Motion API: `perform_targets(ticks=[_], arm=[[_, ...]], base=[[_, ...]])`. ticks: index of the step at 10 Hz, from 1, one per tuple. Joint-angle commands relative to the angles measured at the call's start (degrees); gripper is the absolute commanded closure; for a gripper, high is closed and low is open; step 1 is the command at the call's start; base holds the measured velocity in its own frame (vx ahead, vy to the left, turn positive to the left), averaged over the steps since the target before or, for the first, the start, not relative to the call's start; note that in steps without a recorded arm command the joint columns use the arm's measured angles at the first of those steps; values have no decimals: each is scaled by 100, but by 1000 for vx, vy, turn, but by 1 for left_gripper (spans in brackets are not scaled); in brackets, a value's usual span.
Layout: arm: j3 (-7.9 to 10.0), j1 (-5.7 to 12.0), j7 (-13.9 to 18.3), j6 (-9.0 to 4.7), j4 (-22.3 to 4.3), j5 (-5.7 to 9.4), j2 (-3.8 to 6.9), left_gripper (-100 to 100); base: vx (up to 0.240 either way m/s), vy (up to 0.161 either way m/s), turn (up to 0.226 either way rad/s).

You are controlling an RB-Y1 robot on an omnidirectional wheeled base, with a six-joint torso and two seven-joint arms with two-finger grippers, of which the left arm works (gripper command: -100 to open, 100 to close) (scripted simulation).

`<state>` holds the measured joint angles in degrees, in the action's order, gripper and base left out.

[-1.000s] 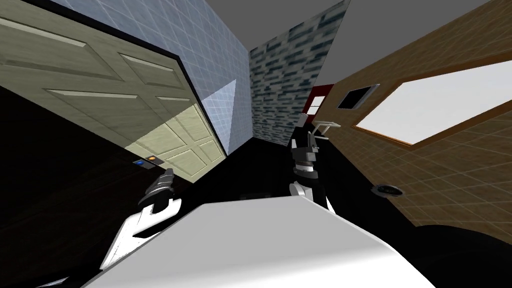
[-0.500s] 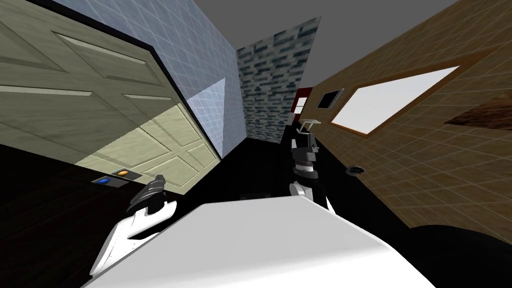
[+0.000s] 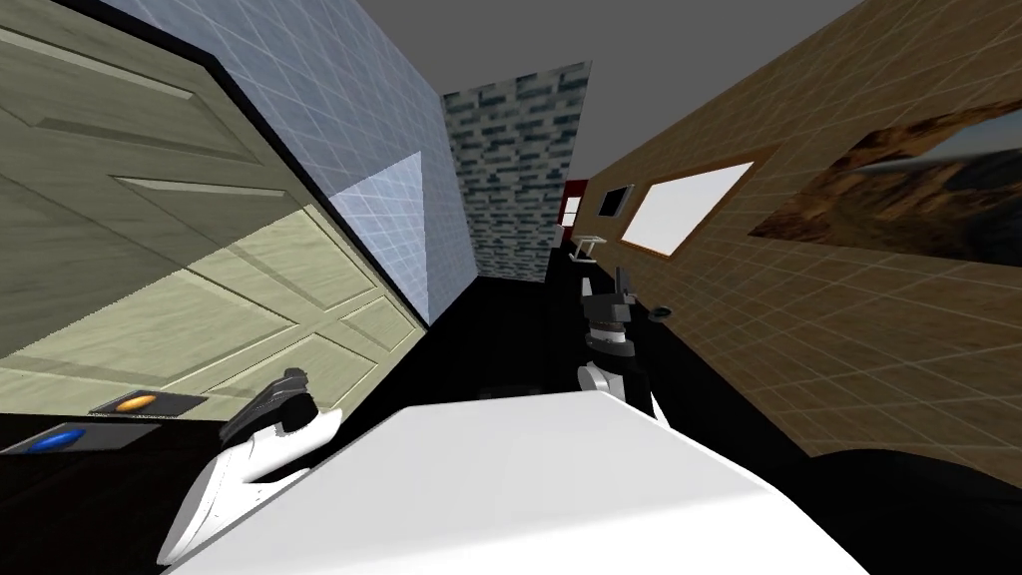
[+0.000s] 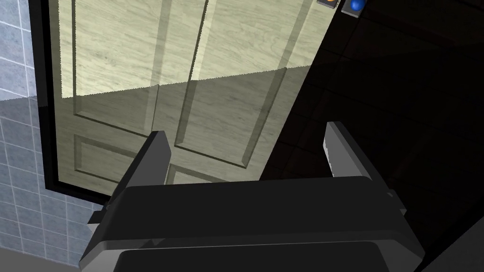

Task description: Push the door open

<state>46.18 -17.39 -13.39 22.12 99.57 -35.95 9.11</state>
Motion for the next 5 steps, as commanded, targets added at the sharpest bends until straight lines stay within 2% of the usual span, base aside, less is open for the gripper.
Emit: perform_targets(ticks=[1,2,5], arm=[[75,-21,-72,178,9,-36,-13,-100],[167,7,-118,287,-60,-97,-10,-100],[447,90,-259,619,-270,-281,-4,-100]], base=[[-89,115,-218],[-84,101,-232],[-60,139,-320]])
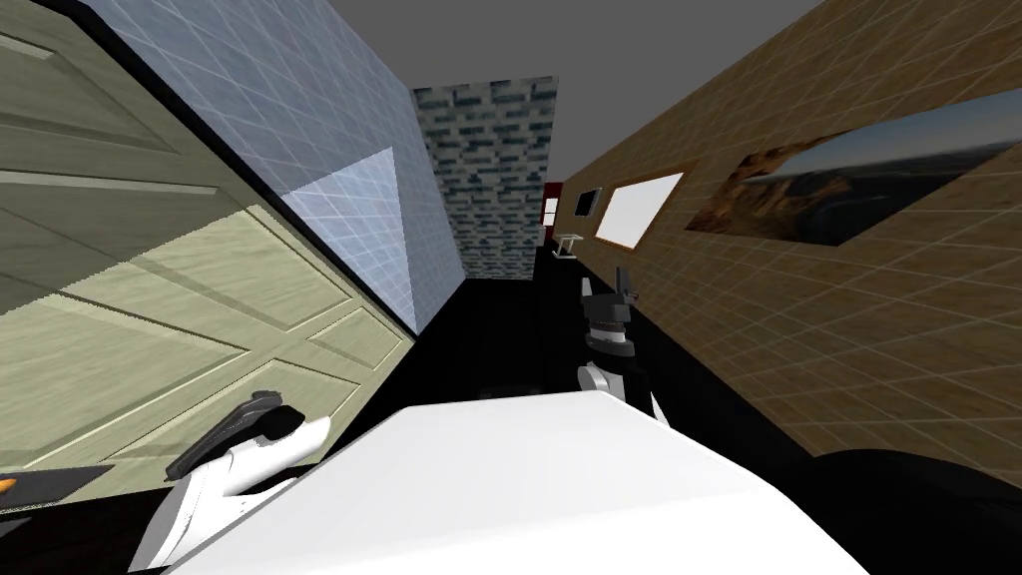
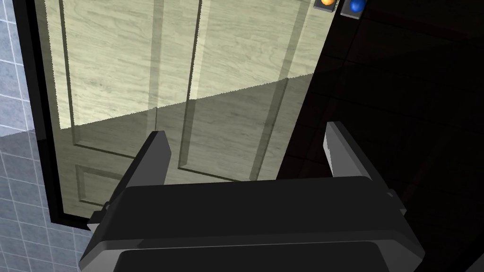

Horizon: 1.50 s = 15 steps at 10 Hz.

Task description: Push the door open

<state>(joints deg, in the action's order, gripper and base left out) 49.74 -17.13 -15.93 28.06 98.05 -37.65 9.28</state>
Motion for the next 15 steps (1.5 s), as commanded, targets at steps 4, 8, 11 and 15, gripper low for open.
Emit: perform_targets(ticks=[4,8,11,15], arm=[[464,175,-195,467,-399,-358,-15,-100],[792,271,-360,855,-645,-573,-10,-100],[1026,340,-477,1131,-820,-727,-14,-100],[1401,449,-666,1573,-1101,-973,-20,-100]], base=[[-88,135,-341],[-105,122,-303],[-77,87,-239],[-112,107,-342]])
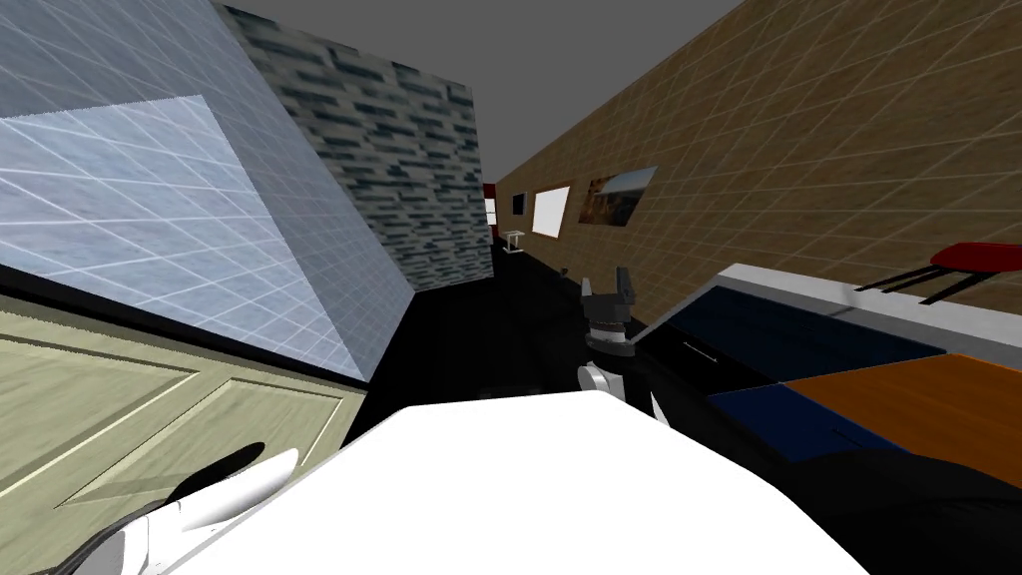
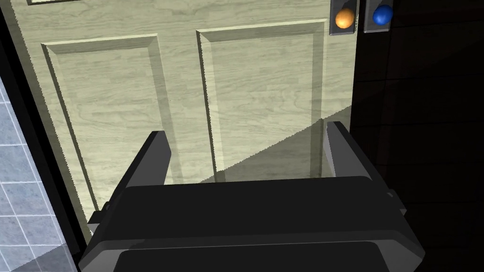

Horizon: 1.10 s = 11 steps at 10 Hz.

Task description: Push the door open

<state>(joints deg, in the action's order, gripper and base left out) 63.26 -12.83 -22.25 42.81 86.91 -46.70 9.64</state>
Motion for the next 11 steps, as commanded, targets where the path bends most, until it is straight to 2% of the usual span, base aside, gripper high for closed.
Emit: perform_targets(ticks=[1,5,6,10,11], arm=[[143,47,-80,209,-57,-129,-57,-100],[514,155,-267,646,-335,-372,-68,-100],[560,168,-289,700,-369,-402,-70,-100],[926,274,-472,1129,-641,-641,-91,-100],[926,274,-472,1129,-641,-641,-91,-100]], base=[[-130,110,-345],[-139,90,-326],[-105,91,-239],[-130,76,-301],[-96,58,-140]])
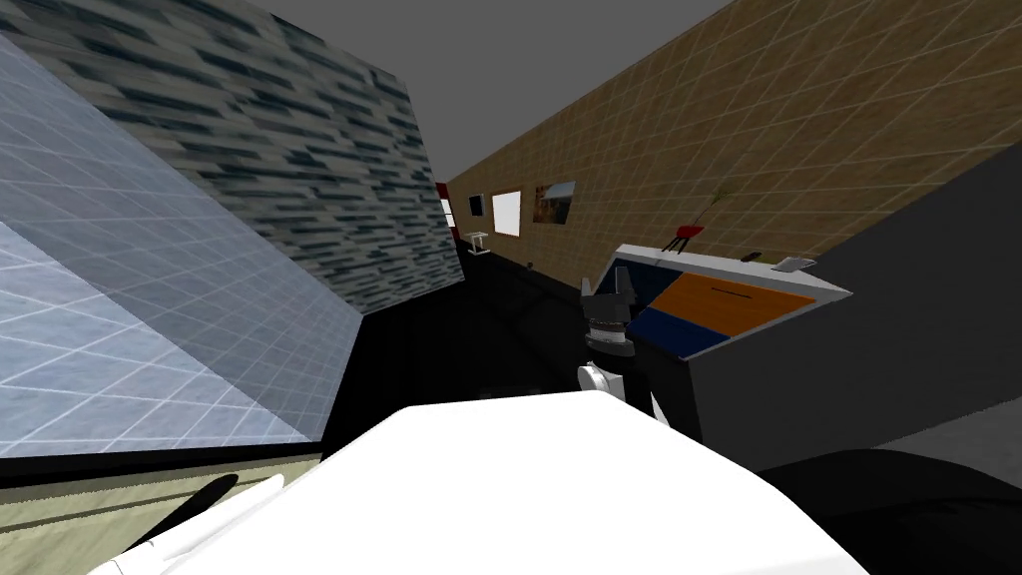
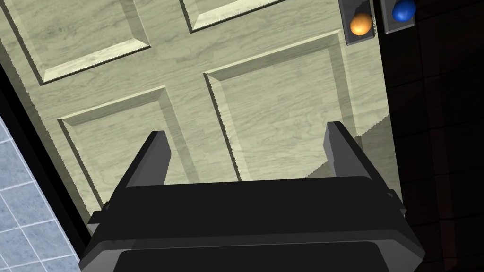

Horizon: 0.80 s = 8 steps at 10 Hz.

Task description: Push the door open

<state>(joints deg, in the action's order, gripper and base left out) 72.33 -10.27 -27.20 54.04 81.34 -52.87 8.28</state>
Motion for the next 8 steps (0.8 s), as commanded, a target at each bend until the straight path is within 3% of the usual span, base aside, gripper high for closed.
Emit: perform_targets(ticks=[1,6,8], arm=[[110,44,-24,113,-152,-83,40,-100],[561,172,-249,640,-487,-377,9,-100],[691,209,-313,791,-584,-461,-5,-100]], base=[[-88,37,-233],[-151,52,-325],[-121,42,-254]])
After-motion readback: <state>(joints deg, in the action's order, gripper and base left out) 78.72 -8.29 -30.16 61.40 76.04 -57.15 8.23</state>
